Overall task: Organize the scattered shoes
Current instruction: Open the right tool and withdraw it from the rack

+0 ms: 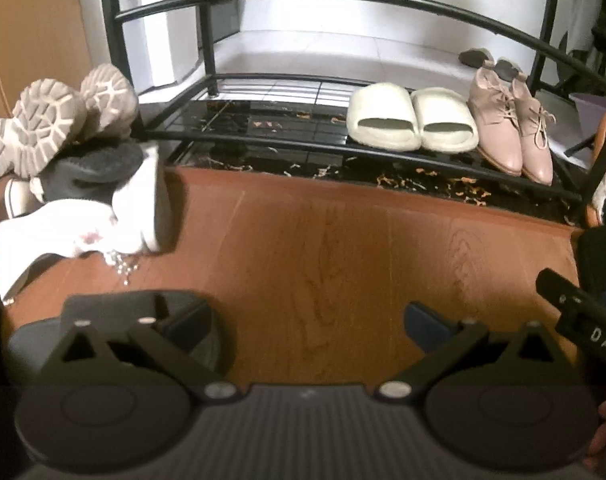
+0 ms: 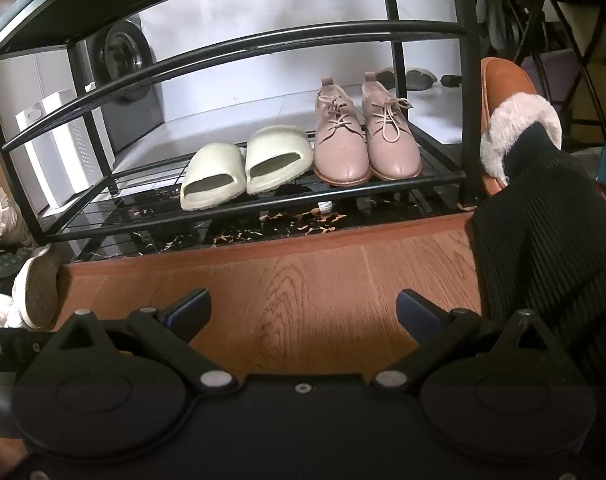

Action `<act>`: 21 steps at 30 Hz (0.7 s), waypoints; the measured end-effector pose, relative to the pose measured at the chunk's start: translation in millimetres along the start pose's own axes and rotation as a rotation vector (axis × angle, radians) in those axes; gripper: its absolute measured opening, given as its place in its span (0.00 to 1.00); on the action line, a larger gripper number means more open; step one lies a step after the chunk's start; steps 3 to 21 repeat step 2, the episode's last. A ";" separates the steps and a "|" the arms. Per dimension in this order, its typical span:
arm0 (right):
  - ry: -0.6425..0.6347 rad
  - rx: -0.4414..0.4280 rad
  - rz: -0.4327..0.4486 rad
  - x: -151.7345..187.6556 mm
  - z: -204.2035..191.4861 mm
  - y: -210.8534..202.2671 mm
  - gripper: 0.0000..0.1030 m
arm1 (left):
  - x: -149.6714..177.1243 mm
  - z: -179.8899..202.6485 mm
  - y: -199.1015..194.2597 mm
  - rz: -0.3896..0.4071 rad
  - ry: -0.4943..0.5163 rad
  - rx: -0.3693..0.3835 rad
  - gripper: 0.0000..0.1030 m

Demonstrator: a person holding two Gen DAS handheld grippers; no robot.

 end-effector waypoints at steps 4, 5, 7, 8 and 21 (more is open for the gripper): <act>0.001 0.001 -0.003 0.0 0.6 0.6 0.98 | -2.1 5.9 -1.3 0.020 0.049 0.014 0.98; 0.001 0.001 -0.003 0.0 0.6 0.6 0.98 | -2.1 5.9 -1.3 0.020 0.049 0.014 0.98; 0.001 0.001 -0.003 0.0 0.6 0.6 0.98 | -2.1 5.9 -1.3 0.020 0.049 0.014 0.98; 0.001 0.001 -0.003 0.0 0.6 0.6 0.98 | -2.1 5.9 -1.3 0.020 0.049 0.014 0.98; 0.001 0.001 -0.003 0.0 0.6 0.6 0.98 | -2.1 5.9 -1.3 0.020 0.049 0.014 0.98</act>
Point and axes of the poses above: each gripper's, at about its wrist camera, not at the fingertips, and y roughly the way its jaws point, z to its right, x to its underside, the point moved 9 cm from there along y, roughly the way its jaws point, and after that the axes turned 8 degrees about -z, right-handed, at the moved point
